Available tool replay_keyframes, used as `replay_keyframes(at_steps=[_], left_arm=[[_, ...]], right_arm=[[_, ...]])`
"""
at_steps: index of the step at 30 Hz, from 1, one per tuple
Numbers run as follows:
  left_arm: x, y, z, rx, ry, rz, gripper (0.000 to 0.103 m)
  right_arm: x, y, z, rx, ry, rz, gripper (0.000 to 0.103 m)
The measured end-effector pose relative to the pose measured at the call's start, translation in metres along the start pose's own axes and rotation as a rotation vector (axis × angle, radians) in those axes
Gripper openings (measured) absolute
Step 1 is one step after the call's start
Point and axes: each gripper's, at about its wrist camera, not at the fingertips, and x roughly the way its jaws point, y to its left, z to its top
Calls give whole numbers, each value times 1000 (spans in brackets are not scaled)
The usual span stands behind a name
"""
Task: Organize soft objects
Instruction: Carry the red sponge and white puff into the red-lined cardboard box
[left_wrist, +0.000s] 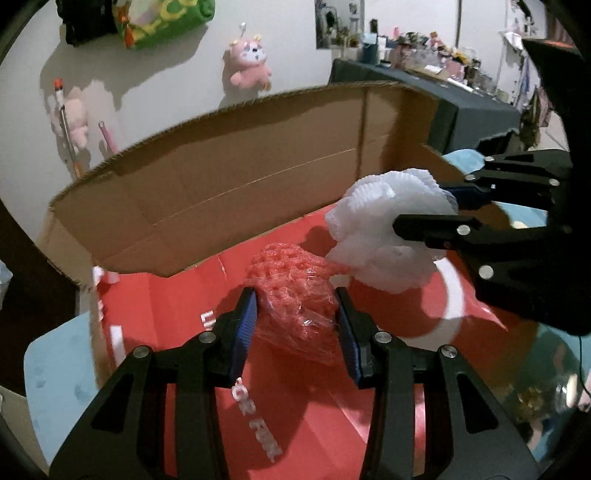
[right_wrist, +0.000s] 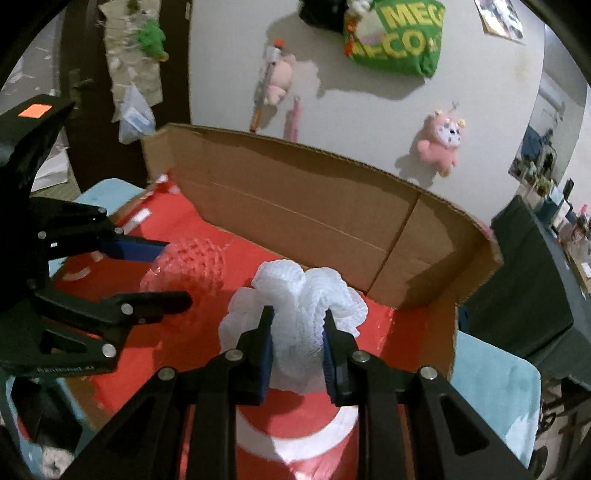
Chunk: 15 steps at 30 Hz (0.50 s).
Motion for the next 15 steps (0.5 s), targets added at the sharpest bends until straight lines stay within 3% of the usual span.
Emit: replay_keyframes(at_steps=[10,15], left_arm=[[43,13,12,6,40,77,41],[44,10,9,19,26,84,46]], right_arm=[[52,-10,17,42,84,-66,26],[53,-17,16,78,84,-47,35]])
